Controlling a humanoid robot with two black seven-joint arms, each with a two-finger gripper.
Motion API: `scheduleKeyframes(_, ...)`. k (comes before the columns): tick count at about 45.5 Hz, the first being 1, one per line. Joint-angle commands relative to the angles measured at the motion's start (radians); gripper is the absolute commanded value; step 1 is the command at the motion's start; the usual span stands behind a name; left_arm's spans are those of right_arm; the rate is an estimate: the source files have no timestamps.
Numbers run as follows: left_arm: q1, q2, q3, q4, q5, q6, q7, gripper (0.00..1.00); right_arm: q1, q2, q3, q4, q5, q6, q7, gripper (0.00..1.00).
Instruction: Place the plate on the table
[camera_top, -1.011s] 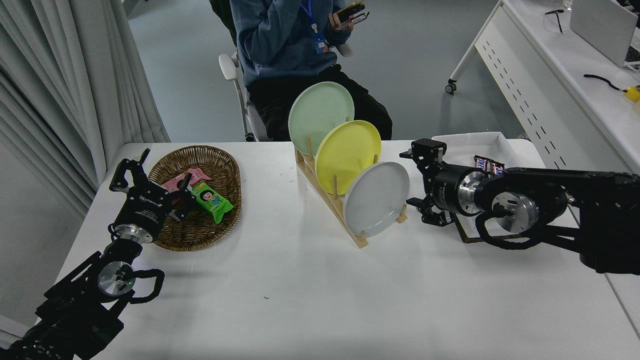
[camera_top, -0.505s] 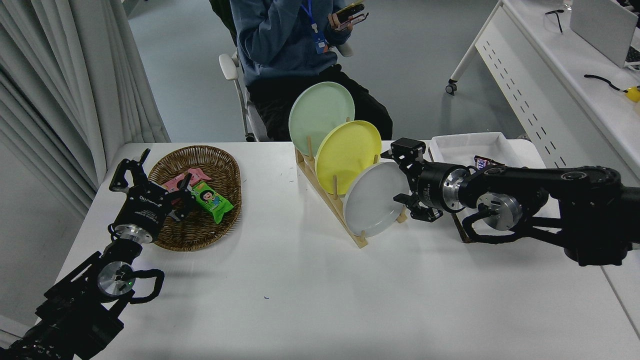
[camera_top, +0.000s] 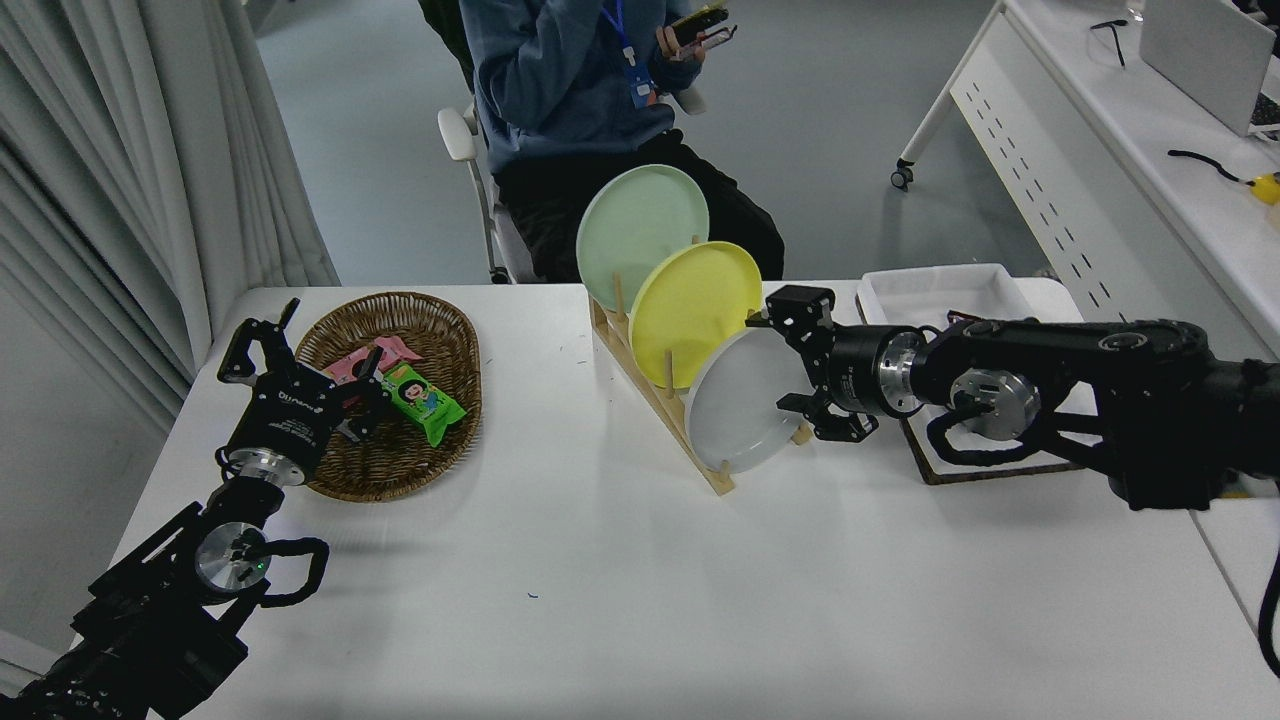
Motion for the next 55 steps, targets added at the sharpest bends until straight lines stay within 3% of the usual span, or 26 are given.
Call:
scheduleKeyframes(1,0.000,0.000,0.001,-0.001,0.000,0.000,0.000,1.00,-0.013,0.051,0.039,-0.112,0.014,0.061,-0.092,1.00)
scheduleKeyframes(26,0.000,0.000,0.001,-0.001,0.000,0.000,0.000,1.00,-0.008,0.106,0.113,-0.191,0.061,-0.048,-0.106,0.95)
scheduleKeyframes(46,-0.001,0.000,0.001,-0.001,0.000,0.000,0.000,1.00,-0.011,0.129,0.114,-0.201,0.092,-0.046,-0.107,0.79)
scheduleKeyframes(55,0.000,0.000,0.001,0.001,0.000,0.000,0.000,1.00,-0.017,0.145,0.114,-0.202,0.092,-0.046,-0.112,0.66)
